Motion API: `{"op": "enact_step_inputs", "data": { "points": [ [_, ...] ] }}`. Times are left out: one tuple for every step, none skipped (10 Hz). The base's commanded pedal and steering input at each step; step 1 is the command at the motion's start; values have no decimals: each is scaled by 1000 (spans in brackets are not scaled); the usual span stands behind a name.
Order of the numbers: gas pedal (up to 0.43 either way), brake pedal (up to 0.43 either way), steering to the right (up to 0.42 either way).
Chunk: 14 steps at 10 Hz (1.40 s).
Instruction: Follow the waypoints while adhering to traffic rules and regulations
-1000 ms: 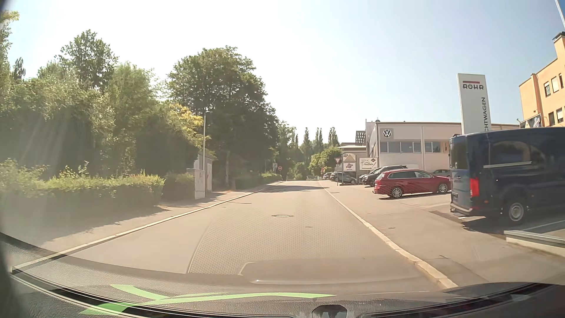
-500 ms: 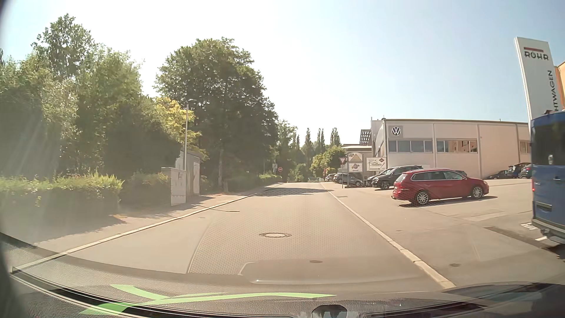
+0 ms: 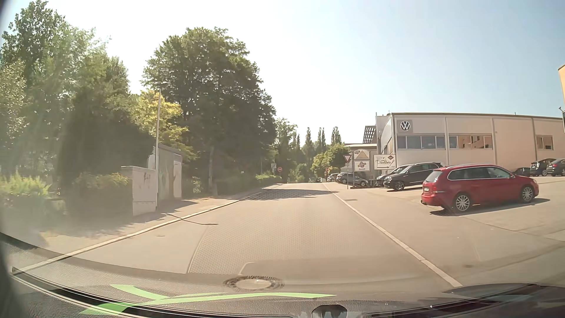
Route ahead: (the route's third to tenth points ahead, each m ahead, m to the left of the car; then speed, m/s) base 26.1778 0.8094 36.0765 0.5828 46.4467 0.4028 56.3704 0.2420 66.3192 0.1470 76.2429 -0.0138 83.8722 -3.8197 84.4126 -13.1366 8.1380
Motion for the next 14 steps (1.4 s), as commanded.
{"op": "enact_step_inputs", "data": {
  "points": [
    [169,0,-5],
    [169,0,-5],
    [169,0,-5],
    [169,0,-5],
    [169,0,-5],
    [169,0,-5],
    [169,0,-5],
    [169,0,-5],
    [169,0,-4],
    [169,0,-5],
    [169,0,-5],
    [169,0,-5],
    [169,0,-5],
    [169,0,-4]
  ]
}}
